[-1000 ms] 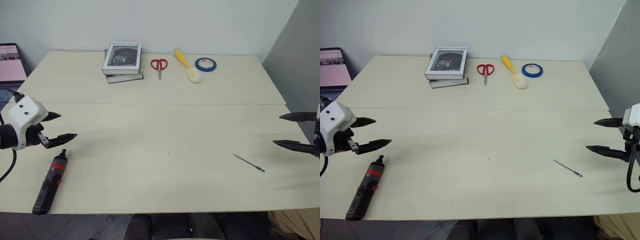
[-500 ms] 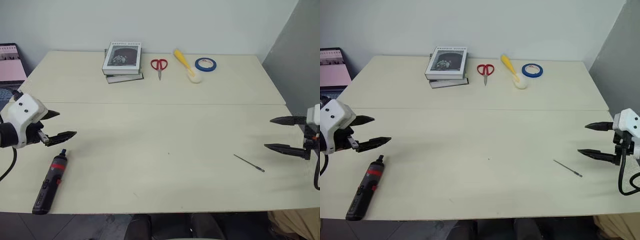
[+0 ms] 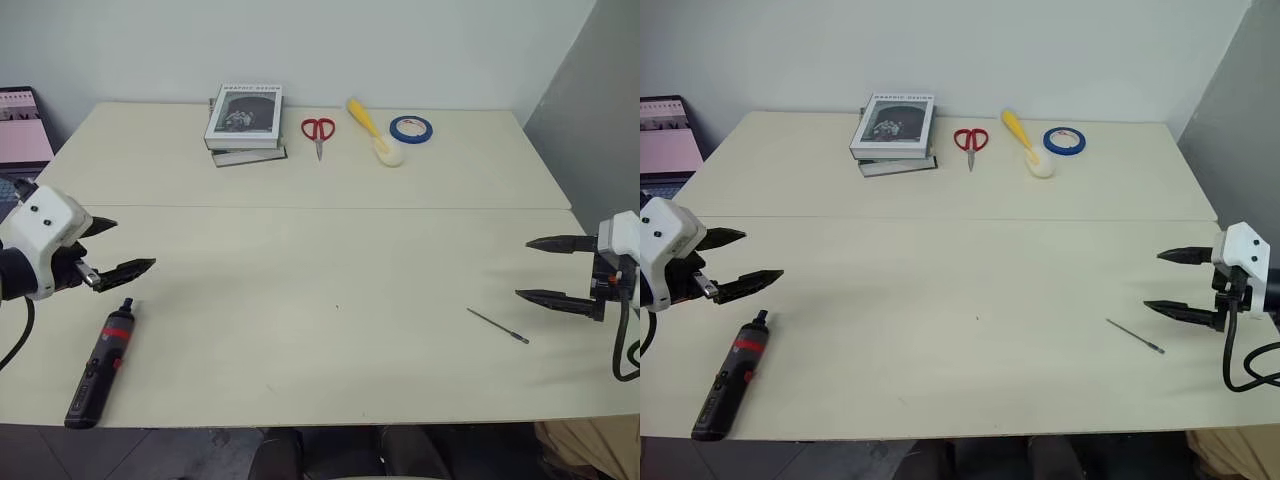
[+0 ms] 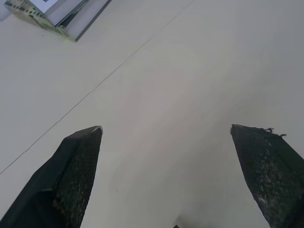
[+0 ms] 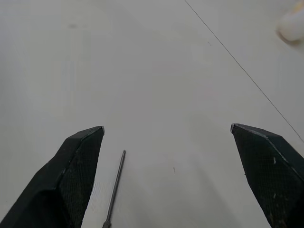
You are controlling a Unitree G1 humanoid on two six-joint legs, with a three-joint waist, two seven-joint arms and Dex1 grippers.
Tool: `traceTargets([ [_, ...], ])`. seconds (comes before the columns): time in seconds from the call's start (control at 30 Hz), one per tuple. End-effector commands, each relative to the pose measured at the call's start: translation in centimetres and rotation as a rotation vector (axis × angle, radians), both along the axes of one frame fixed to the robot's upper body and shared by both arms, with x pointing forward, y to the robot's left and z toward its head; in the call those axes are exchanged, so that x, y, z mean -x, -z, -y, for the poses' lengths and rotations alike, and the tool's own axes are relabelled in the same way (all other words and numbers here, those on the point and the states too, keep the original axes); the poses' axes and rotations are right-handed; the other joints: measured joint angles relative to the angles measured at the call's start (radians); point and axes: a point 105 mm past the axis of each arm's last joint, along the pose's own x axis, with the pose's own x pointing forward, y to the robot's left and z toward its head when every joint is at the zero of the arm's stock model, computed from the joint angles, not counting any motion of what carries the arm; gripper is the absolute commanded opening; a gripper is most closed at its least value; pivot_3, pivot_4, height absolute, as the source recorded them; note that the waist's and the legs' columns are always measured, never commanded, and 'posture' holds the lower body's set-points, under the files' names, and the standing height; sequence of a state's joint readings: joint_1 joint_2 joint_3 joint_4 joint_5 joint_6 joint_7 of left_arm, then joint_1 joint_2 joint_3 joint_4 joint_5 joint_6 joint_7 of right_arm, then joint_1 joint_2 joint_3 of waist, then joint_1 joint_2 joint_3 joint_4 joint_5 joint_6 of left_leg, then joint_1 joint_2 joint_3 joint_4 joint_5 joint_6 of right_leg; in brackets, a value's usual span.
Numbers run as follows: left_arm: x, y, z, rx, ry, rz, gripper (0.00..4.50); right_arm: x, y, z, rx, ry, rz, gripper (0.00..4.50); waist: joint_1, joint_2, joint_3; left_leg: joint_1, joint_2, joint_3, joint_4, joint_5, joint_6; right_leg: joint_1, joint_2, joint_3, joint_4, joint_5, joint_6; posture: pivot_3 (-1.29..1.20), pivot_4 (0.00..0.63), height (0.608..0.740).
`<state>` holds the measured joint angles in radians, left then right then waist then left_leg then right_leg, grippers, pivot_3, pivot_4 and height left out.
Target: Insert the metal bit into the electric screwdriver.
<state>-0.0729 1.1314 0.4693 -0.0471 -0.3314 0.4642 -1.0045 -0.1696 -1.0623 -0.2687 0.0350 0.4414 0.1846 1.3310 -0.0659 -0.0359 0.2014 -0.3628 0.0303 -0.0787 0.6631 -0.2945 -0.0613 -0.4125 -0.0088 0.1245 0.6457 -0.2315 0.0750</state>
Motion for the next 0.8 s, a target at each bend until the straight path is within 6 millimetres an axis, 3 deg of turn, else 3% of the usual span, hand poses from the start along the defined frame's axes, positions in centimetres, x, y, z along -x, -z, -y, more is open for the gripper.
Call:
traceTargets([
  [0.03, 0.1, -1.0, -0.3, -0.020, -0.056, 0.039, 4.50, 0.2, -0.8, -2.2, 0.007, -0.084, 0.043, 4.50, 0.000, 0.000, 0.000, 0.000, 0.000, 0.000, 0.000, 0.000, 0.000, 0.000, 0.000, 0.000, 0.000, 0.000, 0.000, 0.00, 0.150, 0.740],
  [0.23, 1.6, 0.3, -1.0, -0.054, -0.154, -0.085, 4.50, 0.6, -2.1, -6.6, -0.064, -0.215, 0.081, 4.50, -0.001, 0.000, 0.000, 0.000, 0.000, 0.000, 0.000, 0.000, 0.000, 0.000, 0.000, 0.000, 0.000, 0.000, 0.001, 0.00, 0.150, 0.740],
  [0.37, 3.7, 1.1, -2.3, -0.007, -0.303, -0.224, 4.50, 0.8, -3.9, -10.6, -0.147, -0.353, 0.089, 4.50, -0.011, 0.000, 0.000, 0.000, 0.001, -0.001, 0.000, 0.000, 0.000, -0.001, 0.000, -0.001, 0.000, 0.000, 0.000, 0.00, 0.150, 0.740],
  [0.47, 5.0, 1.7, -2.1, 0.063, -0.380, -0.311, 4.50, 1.1, -4.6, -12.8, -0.174, -0.487, 0.070, 4.50, -0.018, 0.000, 0.000, 0.000, 0.001, -0.001, 0.000, 0.000, 0.000, -0.001, 0.000, -0.001, 0.001, 0.000, 0.000, 0.00, 0.150, 0.740],
  [0.67, 5.8, 2.9, -1.6, 0.135, -0.480, -0.400, 4.50, 0.7, -4.4, -14.4, -0.156, -0.592, 0.052, 4.50, -0.014, -0.001, 0.000, -0.001, 0.001, -0.003, 0.000, 0.000, 0.000, 0.000, 0.000, -0.004, 0.000, -0.001, -0.002, 0.00, 0.150, 0.740],
  [0.8, 5.5, 4.6, -3.1, 0.089, -0.589, -0.464, 4.50, 0.9, -4.8, -15.4, -0.155, -0.688, 0.040, 4.50, -0.018, -0.001, 0.000, -0.001, 0.001, -0.003, -0.001, 0.000, 0.000, -0.001, 0.000, -0.004, 0.001, 0.000, -0.001, 0.00, 0.150, 0.740],
])
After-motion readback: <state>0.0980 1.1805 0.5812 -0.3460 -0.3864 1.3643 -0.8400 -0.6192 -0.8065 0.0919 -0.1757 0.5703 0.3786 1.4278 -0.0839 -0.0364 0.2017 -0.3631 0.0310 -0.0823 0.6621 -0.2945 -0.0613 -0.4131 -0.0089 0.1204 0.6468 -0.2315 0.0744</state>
